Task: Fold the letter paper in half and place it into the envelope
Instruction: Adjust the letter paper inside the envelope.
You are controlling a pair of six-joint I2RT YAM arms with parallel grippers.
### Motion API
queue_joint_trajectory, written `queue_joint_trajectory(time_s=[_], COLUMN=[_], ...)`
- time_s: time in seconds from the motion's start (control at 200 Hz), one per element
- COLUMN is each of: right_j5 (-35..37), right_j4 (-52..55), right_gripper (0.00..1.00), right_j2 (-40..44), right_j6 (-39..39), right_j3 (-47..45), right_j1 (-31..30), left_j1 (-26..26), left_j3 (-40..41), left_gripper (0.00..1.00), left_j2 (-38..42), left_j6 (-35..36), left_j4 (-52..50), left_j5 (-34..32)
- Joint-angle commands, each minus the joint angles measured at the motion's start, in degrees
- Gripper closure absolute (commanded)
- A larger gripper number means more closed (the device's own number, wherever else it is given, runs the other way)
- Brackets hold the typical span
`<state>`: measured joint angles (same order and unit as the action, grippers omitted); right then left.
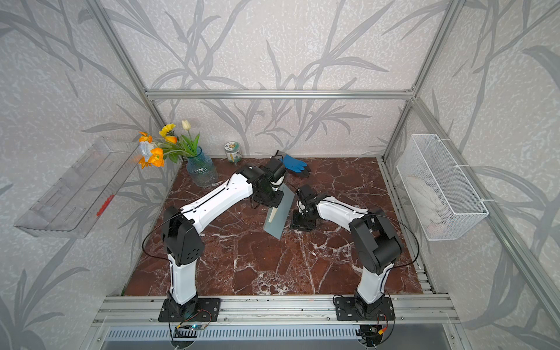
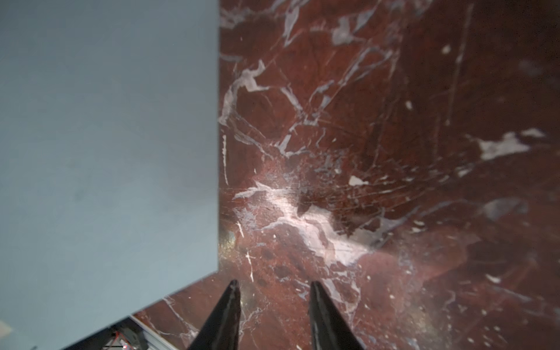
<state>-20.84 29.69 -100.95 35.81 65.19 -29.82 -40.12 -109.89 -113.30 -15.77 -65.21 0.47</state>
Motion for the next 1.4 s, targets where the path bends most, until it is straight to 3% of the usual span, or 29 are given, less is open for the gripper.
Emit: queue_joint_trajectory(time_s=[0.0,0.045,0.19,0.38,0.565,0.87,0.995,1.205,1.395], right_j5=[-1.88,-2.89,-4.58,-10.17,-10.55,-11.90,-12.14,-12.39,-11.63], right_j4=[-2.76,-4.87,-9.57,-16.92,-18.12,-24.11,-26.24,-29.78,-26.44], right_gripper=[0.88,1.00,1.00,1.00,1.00,1.00,1.00,1.00,1.00], right_j2=[2.73,4.14,6.81,4.44,3.48,-0.03,-1.63,-3.38,0.46], right_j6=[0.40,2.15,4.13,8.90,9.36,12.22,13.32,14.90,13.32], right_j3=[-0.80,-2.26,-5.24,-6.89,-8.09,-8.74,-8.94,-11.62,-13.95], right_j1=[1.39,2.14,3.73,3.85,3.49,3.35,3.15,3.05,4.09], left_j1=[-1.54,-2.18,-2.51,-2.78,-2.51,-2.38,-2.92,-4.27,-5.12], left_j3=[2.47,2.95,1.93,-0.44,-3.07,-8.50,-6.85,-3.06,2.28], left_gripper=[1.00,1.00,1.00,1.00,1.00,1.00,1.00,1.00,1.00], left_j2=[-3.65,-3.70,-4.65,-5.75,-4.24,-3.64,-4.20,-3.96,-4.43], left_j6=[1.32,0.82,-0.38,-1.52,-2.07,-4.08,-4.35,-5.41,-5.84], left_j4=[-7.92,-7.60,-7.47,-8.55,-8.35,-6.77,-4.84,-1.44,0.83], left_j5=[1.04,1.43,3.74,4.18,4.08,12.72,17.15,18.76,19.77])
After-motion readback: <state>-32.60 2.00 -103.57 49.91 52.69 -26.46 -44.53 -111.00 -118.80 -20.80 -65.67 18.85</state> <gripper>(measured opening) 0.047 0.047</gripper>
